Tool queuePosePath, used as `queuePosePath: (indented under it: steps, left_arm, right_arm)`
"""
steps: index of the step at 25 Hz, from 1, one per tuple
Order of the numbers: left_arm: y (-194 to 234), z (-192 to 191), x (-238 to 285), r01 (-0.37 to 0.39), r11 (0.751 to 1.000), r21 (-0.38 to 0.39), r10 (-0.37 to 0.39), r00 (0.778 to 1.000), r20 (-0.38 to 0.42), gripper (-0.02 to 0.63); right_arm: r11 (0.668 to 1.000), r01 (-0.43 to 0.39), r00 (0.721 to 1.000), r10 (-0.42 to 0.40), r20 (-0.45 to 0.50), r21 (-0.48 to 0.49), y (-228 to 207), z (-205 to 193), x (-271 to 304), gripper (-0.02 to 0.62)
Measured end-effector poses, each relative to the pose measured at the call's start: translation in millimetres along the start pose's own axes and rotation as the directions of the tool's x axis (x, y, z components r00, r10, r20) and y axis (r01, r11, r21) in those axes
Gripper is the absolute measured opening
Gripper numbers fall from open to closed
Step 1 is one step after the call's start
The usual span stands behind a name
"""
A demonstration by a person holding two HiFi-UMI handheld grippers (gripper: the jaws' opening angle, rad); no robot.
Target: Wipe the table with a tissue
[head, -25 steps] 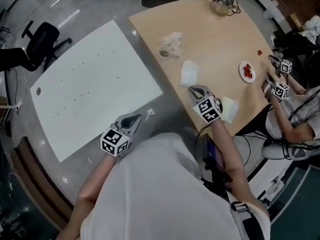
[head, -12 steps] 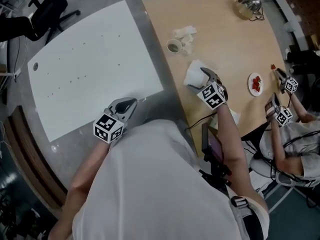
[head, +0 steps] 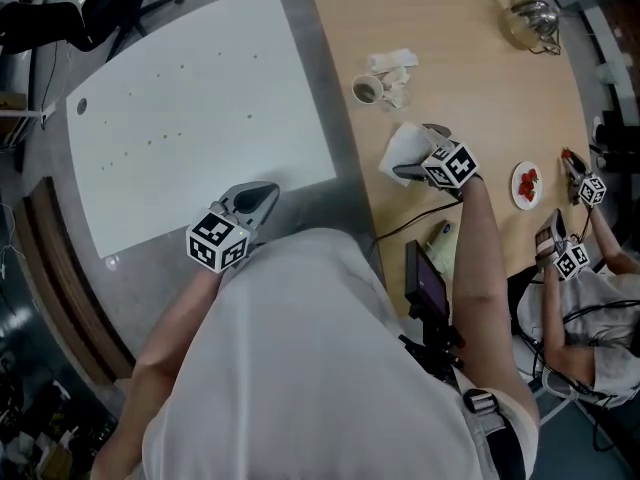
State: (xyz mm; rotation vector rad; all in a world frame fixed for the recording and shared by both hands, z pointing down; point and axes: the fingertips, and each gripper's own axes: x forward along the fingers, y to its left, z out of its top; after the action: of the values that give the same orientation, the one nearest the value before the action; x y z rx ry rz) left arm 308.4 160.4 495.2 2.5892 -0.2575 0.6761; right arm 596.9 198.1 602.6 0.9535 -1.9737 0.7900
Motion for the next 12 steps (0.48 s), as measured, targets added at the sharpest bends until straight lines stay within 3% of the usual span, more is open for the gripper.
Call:
queuePosePath:
  steps: [4,8,12]
  left_arm:
    - [0.6,3.2,2.7,0.005,1.0,-0.017,-0.005,1.0,0.004,0.008]
    - [3.8,6.9,6.3,0.005,1.0,-0.019,-0.004,1.0,0.015,0.008]
    - [2.8,6.9,8.4,0.012,1.0,-0.02,-0.012,1.0,0.013,0.008]
  right_arm:
    - [0.999,-0.028,0.997,0.025,-0.072,-0.04,10.3,-5.9,8.8,0.549]
    - [0.985,0.036,0.982,-0.066,-0.175,-0.168,16.5,-32.6,27.2,0.549]
    - [0.974,0.113,0.968,-0.153,-0.198,-0.198,16.4,-41.6,22.7,0.548]
